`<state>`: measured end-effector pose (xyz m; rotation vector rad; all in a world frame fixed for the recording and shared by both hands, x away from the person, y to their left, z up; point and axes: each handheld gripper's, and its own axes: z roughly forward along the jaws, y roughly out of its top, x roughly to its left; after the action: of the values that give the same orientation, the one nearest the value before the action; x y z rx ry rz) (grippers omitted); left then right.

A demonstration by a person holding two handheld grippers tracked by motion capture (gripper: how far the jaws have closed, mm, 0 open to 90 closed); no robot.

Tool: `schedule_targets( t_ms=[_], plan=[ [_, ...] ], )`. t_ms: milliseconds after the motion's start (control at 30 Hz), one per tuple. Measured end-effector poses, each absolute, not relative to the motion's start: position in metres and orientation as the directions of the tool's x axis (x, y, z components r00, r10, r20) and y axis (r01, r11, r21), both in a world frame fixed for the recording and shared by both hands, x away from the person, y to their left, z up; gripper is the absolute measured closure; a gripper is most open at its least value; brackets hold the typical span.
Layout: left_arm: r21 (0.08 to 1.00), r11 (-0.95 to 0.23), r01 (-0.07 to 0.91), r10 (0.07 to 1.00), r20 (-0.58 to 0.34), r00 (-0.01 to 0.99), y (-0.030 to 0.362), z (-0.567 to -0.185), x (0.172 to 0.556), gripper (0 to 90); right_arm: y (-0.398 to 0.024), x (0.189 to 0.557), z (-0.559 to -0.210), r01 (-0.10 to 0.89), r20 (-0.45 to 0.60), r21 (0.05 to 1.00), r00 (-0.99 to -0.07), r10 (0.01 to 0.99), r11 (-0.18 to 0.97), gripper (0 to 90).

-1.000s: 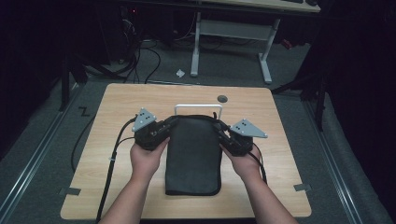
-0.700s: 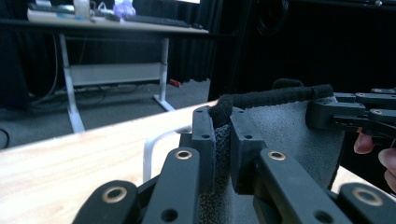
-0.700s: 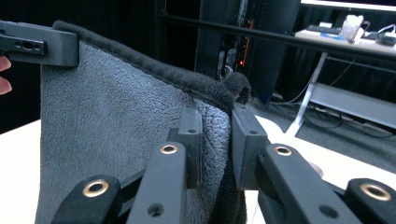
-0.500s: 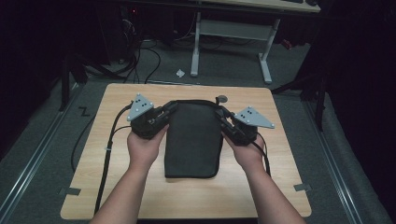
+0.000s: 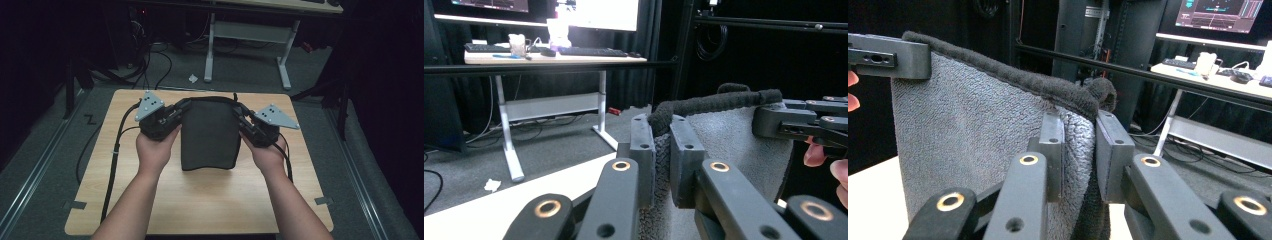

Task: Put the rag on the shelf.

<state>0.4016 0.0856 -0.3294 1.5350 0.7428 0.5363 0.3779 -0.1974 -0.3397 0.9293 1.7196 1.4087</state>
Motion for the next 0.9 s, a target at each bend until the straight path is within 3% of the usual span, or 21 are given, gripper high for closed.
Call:
schedule_targets(
  t_ms=[300, 900],
  plan=[
    [0.992, -0.014, 0.126, 0.723, -0.077, 0.687, 0.081, -0.311, 0.415, 82.8, -0.203, 0.391, -0.324, 0.072, -0.081, 0.989, -0.477, 0.875, 0.131, 77.0],
    [0.988, -0.053, 0.144, 0.762, -0.054, 0.646, 0.07, -0.305, 0.489, 82.6, -0.208, 0.456, -0.318, 0.095, -0.077, 0.986, -0.478, 0.875, 0.139, 76.9]
  ],
)
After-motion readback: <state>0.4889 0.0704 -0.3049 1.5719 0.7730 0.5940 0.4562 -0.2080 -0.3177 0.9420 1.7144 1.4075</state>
